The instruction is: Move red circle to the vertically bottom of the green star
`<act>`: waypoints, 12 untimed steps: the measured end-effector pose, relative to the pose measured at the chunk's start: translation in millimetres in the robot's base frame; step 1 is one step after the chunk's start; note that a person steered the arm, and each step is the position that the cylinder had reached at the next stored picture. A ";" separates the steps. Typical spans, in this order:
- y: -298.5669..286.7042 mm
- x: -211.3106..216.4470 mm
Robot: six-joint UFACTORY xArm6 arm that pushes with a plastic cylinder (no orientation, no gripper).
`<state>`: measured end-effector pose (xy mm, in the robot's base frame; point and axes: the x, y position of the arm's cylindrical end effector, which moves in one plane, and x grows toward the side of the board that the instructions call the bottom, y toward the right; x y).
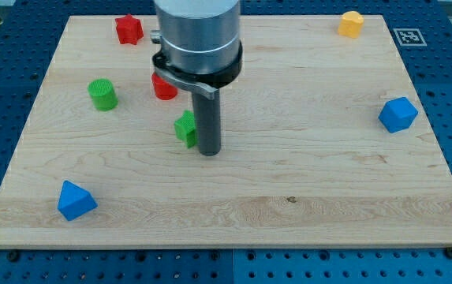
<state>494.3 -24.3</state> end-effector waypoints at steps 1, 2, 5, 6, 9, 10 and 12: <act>-13.4 24.3; -52.8 17.2; -20.7 -32.7; -3.9 -38.0; 0.2 -135.5; -29.0 -177.7; -87.6 -175.1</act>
<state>319.3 -111.9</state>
